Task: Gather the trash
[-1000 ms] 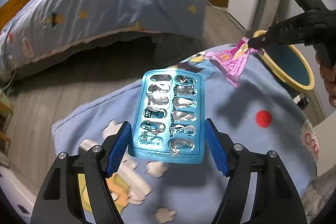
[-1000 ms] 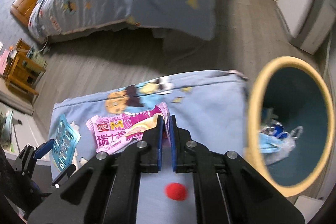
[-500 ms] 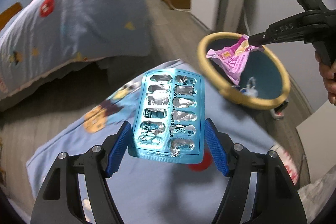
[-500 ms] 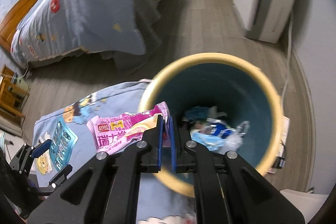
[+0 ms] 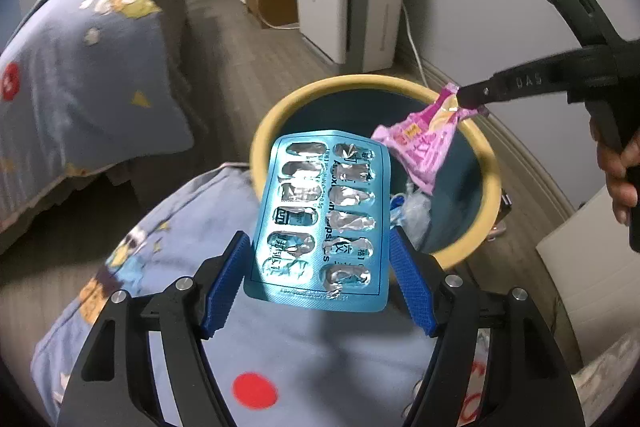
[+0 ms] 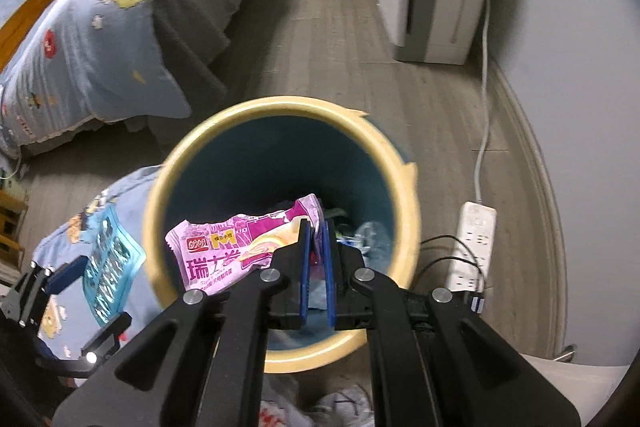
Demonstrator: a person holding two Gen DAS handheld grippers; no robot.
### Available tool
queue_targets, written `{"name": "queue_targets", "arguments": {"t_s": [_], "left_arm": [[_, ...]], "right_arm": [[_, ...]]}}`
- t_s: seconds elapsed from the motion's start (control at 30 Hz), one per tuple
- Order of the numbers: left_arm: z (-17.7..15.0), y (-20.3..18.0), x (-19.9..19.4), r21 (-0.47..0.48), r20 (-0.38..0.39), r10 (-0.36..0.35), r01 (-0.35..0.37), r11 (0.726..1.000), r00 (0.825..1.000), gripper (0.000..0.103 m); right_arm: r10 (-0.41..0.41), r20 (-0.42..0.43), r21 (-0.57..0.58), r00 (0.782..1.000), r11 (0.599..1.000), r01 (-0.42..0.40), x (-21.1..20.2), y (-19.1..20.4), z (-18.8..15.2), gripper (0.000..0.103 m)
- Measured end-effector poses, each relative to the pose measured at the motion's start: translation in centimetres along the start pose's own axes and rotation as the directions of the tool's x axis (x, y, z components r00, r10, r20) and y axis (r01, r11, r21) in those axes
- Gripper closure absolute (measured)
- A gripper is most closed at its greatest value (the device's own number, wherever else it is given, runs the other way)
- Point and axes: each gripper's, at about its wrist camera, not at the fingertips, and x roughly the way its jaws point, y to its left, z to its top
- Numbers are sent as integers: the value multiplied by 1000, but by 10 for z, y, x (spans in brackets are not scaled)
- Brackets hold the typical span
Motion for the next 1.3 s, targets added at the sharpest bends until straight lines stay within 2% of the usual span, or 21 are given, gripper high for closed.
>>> {"name": "queue_targets", "arguments": {"t_s": [0.13, 0.23, 0.27, 0.3, 0.37, 0.53, 0.6, 0.73, 0.77, 0.93, 1.0, 1.13, 1.23, 1.3], "left_arm": [[17, -16, 16, 36, -2, -2, 2, 999, 1000, 32], [29, -20, 25, 29, 7, -10, 9, 1000, 1000, 29], [34, -20, 28, 26, 12, -5, 5, 1000, 1000, 26], [37, -20, 29, 24, 19, 2, -3, 1000, 1000, 16], [41, -19, 27, 30, 27, 17, -18, 999, 999, 14], [38, -17, -4, 22, 45, 27, -28, 999, 999, 11], [32, -16, -23, 11, 57, 35, -35, 999, 998, 8], [23, -13, -59, -30, 61, 18, -16, 999, 998, 6], [21, -13, -68, -40, 59, 14, -12, 999, 998, 6], [8, -11, -106, -106, 54, -10, 15, 994, 998, 5], [3, -14, -119, -108, 53, 10, -4, 994, 999, 5], [-8, -16, -138, -117, 63, 100, -92, 989, 993, 5], [-13, -12, -137, -122, 68, 109, -100, 987, 992, 5], [-15, -7, -132, -143, 76, 102, -90, 986, 992, 5]], "right_arm": [[-18, -5, 29, 1000, 999, 18, 5, -16, 0, 97], [5, 5, 36, 1000, 999, -5, 8, -20, 1, 96], [28, 3, 42, 1000, 999, -28, 10, -20, 2, 91], [46, -2, 51, 999, 998, -46, 11, -19, 2, 83], [47, -4, 47, 999, 998, -46, 10, -16, 3, 75], [58, 17, 8, 998, 998, -59, -20, -4, -2, 72], [75, 20, 15, 997, 997, -75, -37, 0, -9, 52], [100, 28, -24, 995, 995, -99, -75, 15, -36, 41], [98, 31, -39, 995, 995, -97, -83, 19, -42, 35], [83, 95, -60, 992, 995, -78, -124, 26, -67, 18], [77, 124, -51, 989, 996, -71, -137, 24, -76, 11], [53, 183, -35, 982, 998, -47, -151, 18, -86, 6], [33, 207, -15, 978, 999, -31, -148, 12, -88, 6], [36, 194, -7, 980, 999, -35, -142, 8, -86, 6]]}}
